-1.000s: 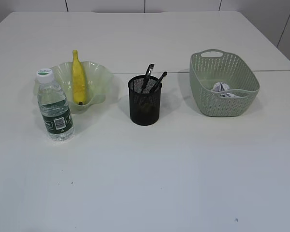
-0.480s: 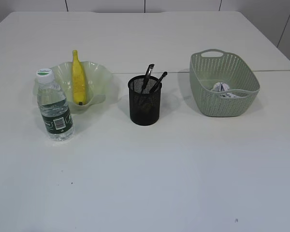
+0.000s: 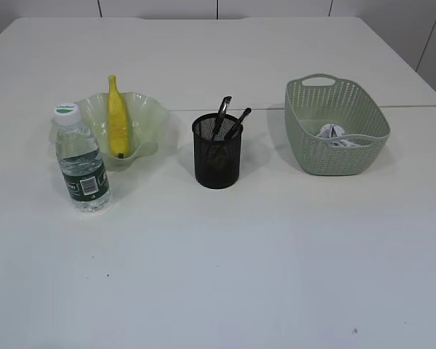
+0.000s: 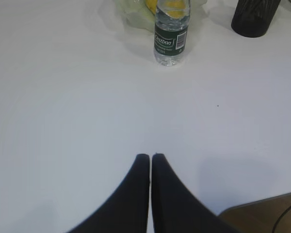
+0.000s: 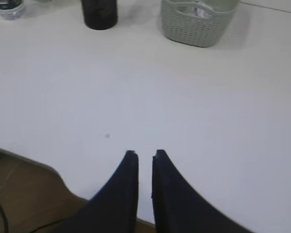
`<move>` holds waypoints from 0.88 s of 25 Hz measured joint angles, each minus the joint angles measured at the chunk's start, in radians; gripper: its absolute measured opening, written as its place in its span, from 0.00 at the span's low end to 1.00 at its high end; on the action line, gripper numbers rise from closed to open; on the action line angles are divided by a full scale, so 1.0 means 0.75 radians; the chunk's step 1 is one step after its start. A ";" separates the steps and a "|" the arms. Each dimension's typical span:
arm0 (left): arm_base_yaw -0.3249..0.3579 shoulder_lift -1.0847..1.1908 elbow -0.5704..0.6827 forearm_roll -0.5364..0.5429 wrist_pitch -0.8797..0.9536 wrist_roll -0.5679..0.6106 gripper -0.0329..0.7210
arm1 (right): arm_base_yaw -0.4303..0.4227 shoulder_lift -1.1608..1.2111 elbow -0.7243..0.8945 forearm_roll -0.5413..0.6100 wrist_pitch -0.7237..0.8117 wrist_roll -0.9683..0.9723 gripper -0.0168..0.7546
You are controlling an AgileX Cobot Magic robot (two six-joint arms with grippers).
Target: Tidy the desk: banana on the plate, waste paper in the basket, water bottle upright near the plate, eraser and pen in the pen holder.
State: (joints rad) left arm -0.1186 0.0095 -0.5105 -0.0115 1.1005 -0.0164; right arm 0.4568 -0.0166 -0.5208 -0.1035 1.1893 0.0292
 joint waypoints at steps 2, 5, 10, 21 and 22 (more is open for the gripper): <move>0.000 0.000 0.000 0.000 0.000 0.000 0.01 | -0.119 0.000 0.000 0.000 0.000 0.000 0.12; 0.000 0.000 0.000 0.000 0.000 0.000 0.01 | -0.276 0.000 0.000 0.000 0.000 0.000 0.12; 0.000 0.000 0.000 0.000 0.000 0.000 0.01 | -0.476 0.000 0.000 0.000 0.000 0.000 0.12; 0.000 0.000 0.000 0.000 0.000 0.000 0.01 | -0.667 0.000 0.000 0.000 0.000 0.000 0.12; 0.000 0.000 0.000 0.000 0.000 0.000 0.01 | -0.667 0.000 0.000 0.000 0.000 0.000 0.12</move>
State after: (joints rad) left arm -0.1186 0.0095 -0.5105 -0.0115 1.1005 -0.0164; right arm -0.0438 -0.0166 -0.5208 -0.1035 1.1893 0.0292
